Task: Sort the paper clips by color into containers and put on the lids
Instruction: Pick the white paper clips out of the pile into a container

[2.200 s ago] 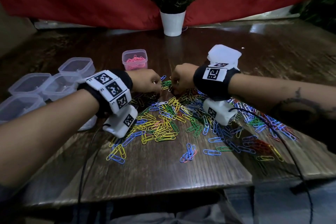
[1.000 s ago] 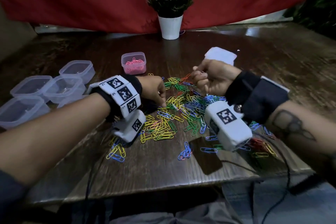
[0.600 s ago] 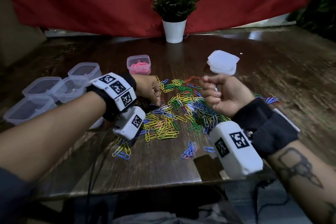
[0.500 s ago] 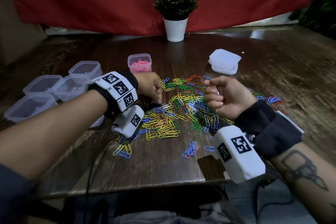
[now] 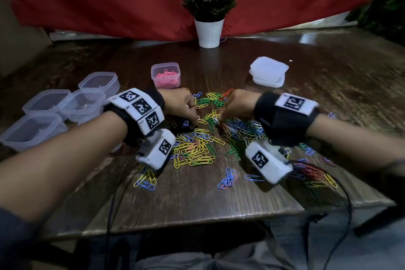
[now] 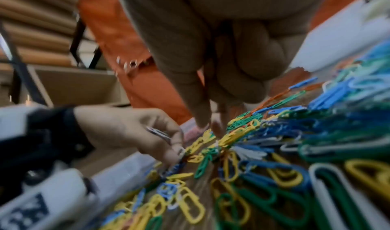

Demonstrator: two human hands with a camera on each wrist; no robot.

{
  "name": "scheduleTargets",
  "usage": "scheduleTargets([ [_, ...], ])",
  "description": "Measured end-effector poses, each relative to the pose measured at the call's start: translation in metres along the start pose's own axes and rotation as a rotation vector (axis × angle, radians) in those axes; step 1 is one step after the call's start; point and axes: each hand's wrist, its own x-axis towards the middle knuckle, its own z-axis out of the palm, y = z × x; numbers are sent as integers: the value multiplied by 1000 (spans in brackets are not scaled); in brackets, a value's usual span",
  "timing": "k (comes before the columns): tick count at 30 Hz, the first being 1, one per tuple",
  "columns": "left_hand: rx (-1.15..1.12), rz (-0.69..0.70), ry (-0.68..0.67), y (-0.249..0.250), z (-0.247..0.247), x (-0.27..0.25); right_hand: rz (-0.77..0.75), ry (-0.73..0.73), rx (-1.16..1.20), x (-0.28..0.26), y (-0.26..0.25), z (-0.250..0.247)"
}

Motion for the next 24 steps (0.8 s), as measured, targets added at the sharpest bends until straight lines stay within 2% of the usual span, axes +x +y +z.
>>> scheduleTargets([
  [4,-117,-11,62,-11,-14,-14,-21,6,-195,15,-13,5],
  [8,-671,-38,165,-21,-17,-18,-16,-53,-329,24,-19,8],
  [10,-991,-42,124,-24,-17,-16,-13,-97,-287,23,-17,4],
  [13,-1385,-15,3,-27,-18,-17,16,-146,-25,26,-8,-5],
  [18,-1750,145,-194,-24,-9,-26,80,-286,660,21,0,-14],
  [19,-1774,149,-177,-24,-4,-26,65,-302,771,18,0,-14],
  [22,-1798,63,13,-18,7,-25,36,-310,1045,9,-3,-14],
  [24,-1898,27,59,-17,15,-23,-8,-260,1054,2,-12,-13],
])
